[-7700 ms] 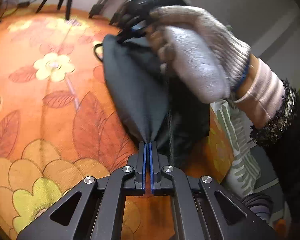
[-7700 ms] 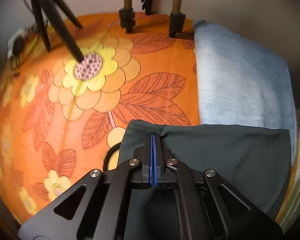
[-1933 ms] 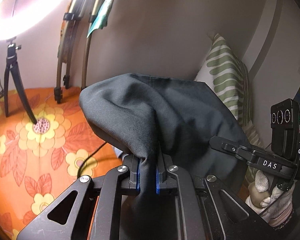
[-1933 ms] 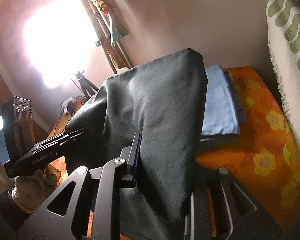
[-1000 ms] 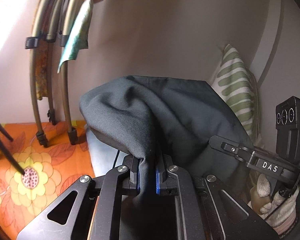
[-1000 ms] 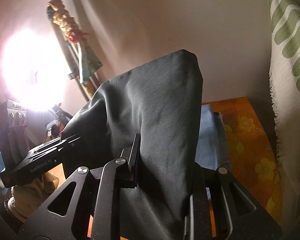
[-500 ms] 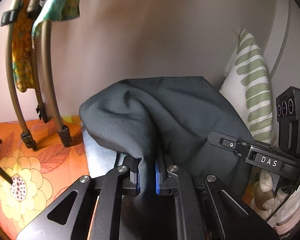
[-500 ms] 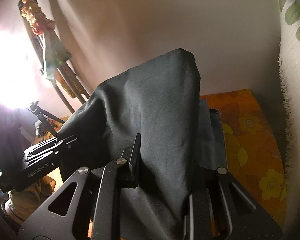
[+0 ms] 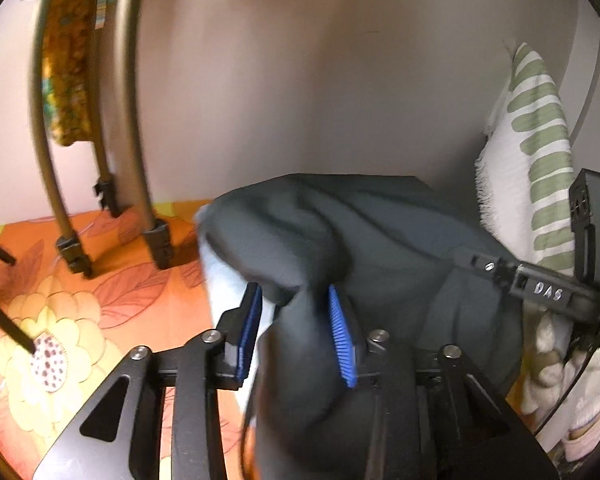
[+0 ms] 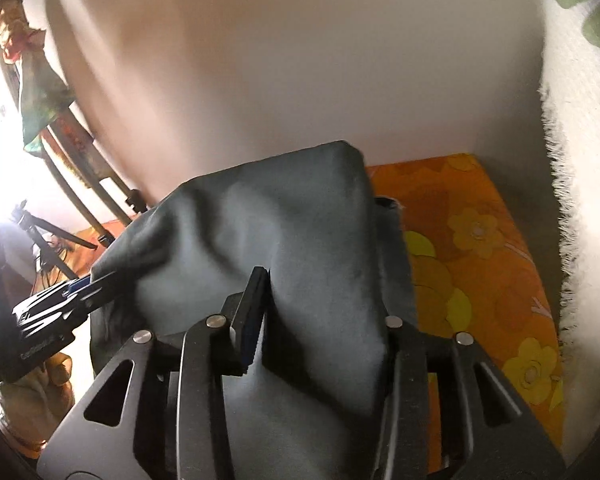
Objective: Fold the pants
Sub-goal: 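Lower the trousers onto the bed beside the pillow and open both grippers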
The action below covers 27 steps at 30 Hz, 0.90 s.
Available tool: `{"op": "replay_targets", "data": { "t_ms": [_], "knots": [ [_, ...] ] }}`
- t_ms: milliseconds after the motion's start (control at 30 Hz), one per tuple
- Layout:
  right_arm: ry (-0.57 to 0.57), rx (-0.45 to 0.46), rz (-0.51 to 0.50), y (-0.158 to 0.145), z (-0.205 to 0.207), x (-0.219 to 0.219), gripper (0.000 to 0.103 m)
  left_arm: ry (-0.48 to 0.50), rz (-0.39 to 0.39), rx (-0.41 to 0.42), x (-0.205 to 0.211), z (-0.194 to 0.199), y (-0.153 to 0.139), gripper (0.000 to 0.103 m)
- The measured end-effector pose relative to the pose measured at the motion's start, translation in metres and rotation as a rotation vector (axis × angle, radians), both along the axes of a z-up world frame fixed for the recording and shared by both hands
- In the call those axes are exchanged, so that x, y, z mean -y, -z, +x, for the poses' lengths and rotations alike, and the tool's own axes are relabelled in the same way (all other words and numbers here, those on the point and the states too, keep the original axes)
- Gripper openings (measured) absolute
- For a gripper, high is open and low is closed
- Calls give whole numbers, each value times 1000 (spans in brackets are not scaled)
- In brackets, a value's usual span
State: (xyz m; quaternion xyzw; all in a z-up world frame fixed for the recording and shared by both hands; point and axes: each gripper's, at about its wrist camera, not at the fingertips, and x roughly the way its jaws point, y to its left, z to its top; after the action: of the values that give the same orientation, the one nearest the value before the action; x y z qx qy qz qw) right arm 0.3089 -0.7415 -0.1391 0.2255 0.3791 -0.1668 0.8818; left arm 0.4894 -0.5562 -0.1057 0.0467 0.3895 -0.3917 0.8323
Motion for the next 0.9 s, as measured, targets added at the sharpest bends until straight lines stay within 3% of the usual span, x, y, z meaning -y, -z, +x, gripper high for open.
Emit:
{"op": "replay_targets", "data": {
  "t_ms": [467, 667, 800, 900],
  "knots": [
    [60, -89, -100, -4, -30, -6, 41, 10, 72, -103, -34, -30, 35, 33],
    [71, -119, -135, -5, -48, -16, 41, 37, -18, -200, -52, -48, 40, 31],
    [79, -123, -168, -14, -53, -25, 41, 32, 3, -178, -53, -56, 35, 31],
    [46, -74, -195, -33, -48, -41, 41, 37, -25, -189, -57, -58, 33, 31]
  ]
}}
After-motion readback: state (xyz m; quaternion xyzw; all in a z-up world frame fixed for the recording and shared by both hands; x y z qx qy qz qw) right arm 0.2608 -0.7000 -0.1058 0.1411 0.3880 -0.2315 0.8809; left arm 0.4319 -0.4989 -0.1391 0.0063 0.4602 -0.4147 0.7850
